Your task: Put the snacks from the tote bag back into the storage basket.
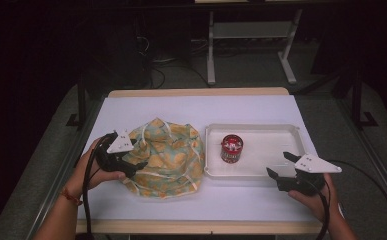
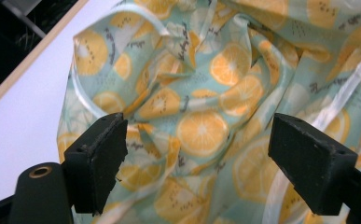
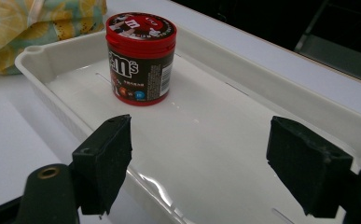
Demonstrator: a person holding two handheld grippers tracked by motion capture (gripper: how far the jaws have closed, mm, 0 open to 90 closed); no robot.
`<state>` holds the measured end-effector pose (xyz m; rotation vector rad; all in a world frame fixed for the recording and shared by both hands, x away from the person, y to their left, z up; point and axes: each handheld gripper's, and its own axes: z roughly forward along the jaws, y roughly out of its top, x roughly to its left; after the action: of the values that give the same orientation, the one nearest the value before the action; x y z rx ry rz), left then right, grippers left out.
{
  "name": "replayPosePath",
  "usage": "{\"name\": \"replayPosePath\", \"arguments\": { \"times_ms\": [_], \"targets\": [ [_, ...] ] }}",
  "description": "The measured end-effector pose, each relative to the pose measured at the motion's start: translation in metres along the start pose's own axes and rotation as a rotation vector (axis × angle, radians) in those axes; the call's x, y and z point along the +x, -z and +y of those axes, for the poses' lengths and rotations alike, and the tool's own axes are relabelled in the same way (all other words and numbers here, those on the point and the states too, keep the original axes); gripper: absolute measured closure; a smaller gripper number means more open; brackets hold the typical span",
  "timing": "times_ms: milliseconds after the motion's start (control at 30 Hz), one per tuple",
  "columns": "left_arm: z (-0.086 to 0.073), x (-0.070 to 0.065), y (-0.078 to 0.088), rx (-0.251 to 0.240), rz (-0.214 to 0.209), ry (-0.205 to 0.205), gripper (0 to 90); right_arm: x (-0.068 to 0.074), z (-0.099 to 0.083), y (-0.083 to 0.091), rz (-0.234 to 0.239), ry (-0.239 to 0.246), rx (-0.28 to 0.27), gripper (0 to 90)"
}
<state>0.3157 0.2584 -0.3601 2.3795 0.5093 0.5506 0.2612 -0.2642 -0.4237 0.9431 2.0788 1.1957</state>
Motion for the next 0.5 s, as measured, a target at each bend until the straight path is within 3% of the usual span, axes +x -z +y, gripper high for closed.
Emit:
{"name": "replayPosePath", "arguments": {
  "times_ms": [233,300,500],
  "targets": [
    [-0.015,0.003,0.010,-0.049,0.055,0.036,19.1,0.001,0.002,-0.005,0.011,0.007,0.008,21.6],
    [-0.021,0.006,0.013,-0.069,0.054,0.061,19.1,0.002,0.003,-0.006,0.015,0.012,0.003,21.6],
    [-0.038,0.012,0.016,-0.056,0.070,0.095,19.0,0.000,0.004,-0.007,0.020,0.008,-0.003,21.6]
  ]
}}
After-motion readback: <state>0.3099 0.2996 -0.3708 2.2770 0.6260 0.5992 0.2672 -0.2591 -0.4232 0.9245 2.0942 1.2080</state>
